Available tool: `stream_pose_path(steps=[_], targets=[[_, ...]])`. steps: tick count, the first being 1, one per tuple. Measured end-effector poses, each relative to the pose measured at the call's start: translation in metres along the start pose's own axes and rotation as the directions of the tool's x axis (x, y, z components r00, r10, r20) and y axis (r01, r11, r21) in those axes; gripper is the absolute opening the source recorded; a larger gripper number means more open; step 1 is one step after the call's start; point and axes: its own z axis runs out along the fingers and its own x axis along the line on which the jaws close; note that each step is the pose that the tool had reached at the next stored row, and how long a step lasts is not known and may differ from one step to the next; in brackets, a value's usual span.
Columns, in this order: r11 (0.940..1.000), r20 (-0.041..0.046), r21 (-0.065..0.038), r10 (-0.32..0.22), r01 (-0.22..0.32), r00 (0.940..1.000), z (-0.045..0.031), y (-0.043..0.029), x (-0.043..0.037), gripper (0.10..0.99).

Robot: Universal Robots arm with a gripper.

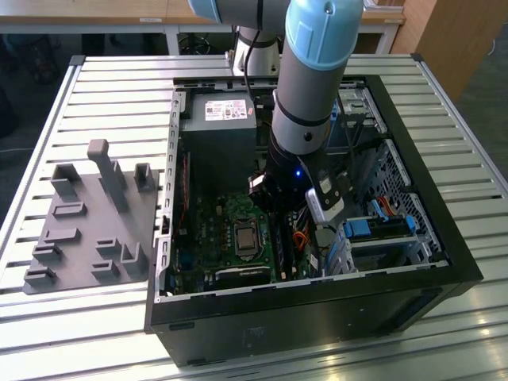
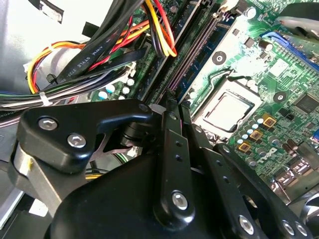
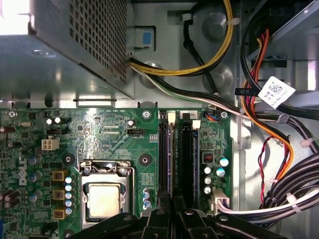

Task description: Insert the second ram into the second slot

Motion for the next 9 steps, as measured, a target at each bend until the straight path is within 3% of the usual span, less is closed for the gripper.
stream_pose_path(steps=[9], targets=[[1.0000,0.0000,0.000,0.006,-0.006,1.0000,0.0004,-0.0001,-0.0003,0.137]])
